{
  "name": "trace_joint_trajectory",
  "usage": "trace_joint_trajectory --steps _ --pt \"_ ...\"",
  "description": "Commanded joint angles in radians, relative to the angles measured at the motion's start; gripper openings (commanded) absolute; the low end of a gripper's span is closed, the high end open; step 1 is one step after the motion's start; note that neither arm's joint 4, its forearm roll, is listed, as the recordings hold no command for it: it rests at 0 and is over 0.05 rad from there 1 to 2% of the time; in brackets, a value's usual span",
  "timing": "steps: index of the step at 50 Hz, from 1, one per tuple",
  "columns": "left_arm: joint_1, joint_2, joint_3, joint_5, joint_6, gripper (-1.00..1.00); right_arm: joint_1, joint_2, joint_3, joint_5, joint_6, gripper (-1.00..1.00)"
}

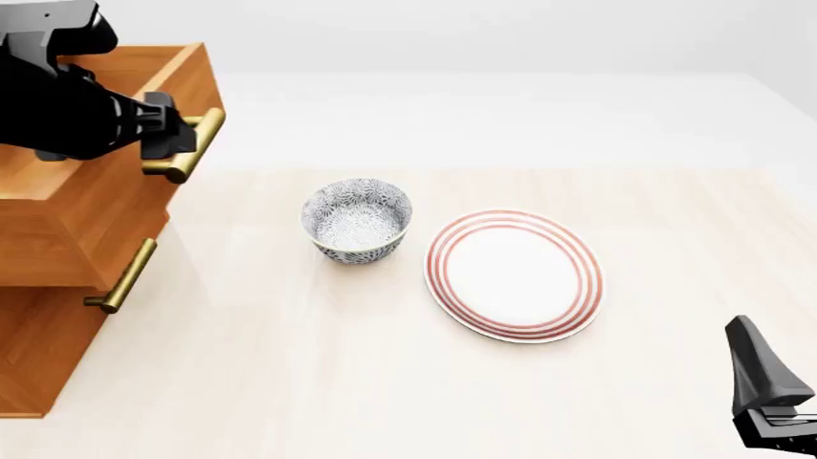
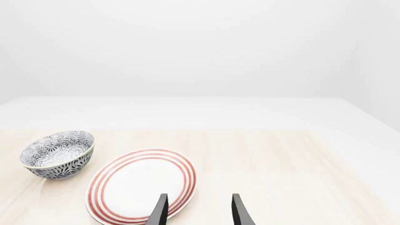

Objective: Open the top drawer of the cabinet.

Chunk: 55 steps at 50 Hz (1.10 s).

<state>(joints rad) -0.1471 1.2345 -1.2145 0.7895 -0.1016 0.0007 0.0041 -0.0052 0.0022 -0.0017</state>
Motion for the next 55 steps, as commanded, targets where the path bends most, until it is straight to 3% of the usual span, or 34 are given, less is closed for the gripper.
trace_joint_trajectory --steps 1,37,55 --pt "-0.039 0.000 0.008 -0.002 -0.005 1.00 0.000 0.000 0.001 -0.001 0.001 1.00" --pt "-0.166 0.006 -0.004 -0.007 -0.036 1.00 0.000 0.000 0.001 -0.001 0.001 1.00" --pt "-0.170 -0.027 -0.008 0.013 -0.026 1.00 0.000 0.000 0.001 -0.001 0.001 1.00"
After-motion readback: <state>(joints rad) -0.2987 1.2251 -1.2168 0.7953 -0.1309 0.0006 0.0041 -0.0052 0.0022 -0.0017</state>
